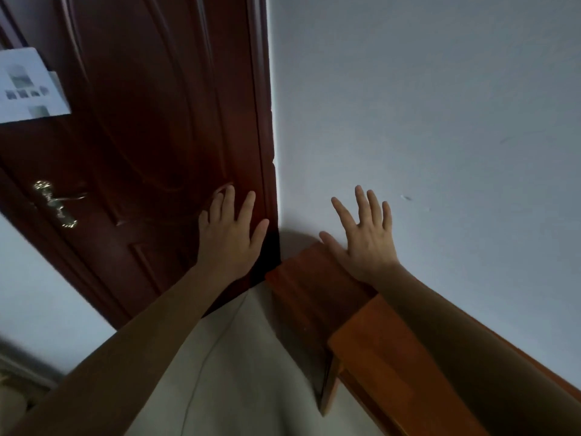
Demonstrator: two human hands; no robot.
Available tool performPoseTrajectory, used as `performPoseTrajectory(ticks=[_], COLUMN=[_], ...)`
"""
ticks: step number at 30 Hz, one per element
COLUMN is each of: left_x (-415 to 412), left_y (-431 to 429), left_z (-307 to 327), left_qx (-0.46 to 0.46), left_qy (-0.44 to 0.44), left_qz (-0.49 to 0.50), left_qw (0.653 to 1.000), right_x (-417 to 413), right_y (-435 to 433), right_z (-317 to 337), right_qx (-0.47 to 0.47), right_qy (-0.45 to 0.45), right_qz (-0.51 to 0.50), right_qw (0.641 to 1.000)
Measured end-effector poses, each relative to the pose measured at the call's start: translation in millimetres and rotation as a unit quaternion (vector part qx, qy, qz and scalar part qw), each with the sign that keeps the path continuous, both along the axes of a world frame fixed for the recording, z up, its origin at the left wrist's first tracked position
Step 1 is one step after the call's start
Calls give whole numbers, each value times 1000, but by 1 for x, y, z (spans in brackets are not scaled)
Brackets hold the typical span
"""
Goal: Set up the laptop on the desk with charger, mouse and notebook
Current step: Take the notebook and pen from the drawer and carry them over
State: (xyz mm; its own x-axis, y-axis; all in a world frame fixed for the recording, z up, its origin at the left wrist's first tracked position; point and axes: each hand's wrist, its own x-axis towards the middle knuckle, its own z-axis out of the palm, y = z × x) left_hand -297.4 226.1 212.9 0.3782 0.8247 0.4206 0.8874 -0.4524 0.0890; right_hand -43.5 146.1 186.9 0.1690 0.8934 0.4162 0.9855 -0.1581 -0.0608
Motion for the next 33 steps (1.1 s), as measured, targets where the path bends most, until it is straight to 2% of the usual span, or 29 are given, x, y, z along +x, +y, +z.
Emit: performPoseTrajectory(ticks=[7,12,20,25,29,33], left_x=[85,130,182,214,225,226], left_y=[129,206,313,384,431,451], left_z=[-18,-20,-30,-40,-61,-79], left_qx=[-35,-15,-17,-27,-44,-70], left_qy=[18,57,78,72,97,93], left_qz=[-24,-59,-132,-222,-310,-388], left_qw=[999,997,988,972,945,914], right_x=[74,112,134,127,97,64], right_y=[105,166,218,237,252,259], right_z=[-25,-33,-54,-68,-81,-93], right_qx=[7,-7,-15,-5,-29,-47], right_qy=[14,22,8,12,44,55], right_qz=[-65,-98,-164,-271,-386,-437], right_qw=[998,995,986,963,921,896])
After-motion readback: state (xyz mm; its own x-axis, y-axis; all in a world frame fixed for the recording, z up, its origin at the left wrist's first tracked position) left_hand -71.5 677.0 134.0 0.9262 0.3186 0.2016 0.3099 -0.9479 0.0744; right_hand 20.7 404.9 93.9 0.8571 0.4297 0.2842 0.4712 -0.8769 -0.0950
